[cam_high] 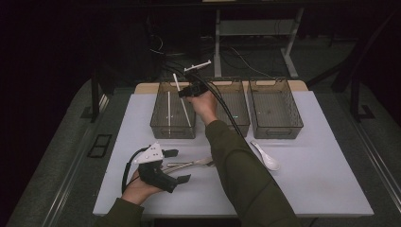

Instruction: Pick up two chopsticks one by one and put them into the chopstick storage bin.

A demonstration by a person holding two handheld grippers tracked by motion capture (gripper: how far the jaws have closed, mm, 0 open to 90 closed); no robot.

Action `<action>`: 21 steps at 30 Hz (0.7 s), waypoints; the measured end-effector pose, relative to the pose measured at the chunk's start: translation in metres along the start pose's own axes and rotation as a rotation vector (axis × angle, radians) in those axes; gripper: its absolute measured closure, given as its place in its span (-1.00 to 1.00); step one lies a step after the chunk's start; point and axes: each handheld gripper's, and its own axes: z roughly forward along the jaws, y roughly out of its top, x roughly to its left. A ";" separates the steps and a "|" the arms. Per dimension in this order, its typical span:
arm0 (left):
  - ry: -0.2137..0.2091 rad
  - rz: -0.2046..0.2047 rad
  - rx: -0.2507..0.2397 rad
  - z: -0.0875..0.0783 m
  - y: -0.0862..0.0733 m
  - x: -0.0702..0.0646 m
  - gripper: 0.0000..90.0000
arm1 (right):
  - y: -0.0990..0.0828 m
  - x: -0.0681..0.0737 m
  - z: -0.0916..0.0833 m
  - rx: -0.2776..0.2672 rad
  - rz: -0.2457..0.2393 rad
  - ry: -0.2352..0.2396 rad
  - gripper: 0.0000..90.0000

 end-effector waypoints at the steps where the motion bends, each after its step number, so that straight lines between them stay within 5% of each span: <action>1: 0.000 -0.002 -0.003 0.000 0.000 0.000 -1.00 | -0.002 0.000 0.005 0.010 0.002 -0.008 0.84; 8: -0.002 0.003 -0.001 0.000 0.000 0.000 -1.00 | -0.007 0.002 0.014 0.041 -0.040 -0.024 0.76; 21: 0.005 0.014 0.014 0.000 0.000 0.000 -1.00 | -0.010 -0.001 -0.019 0.002 -0.089 0.027 0.38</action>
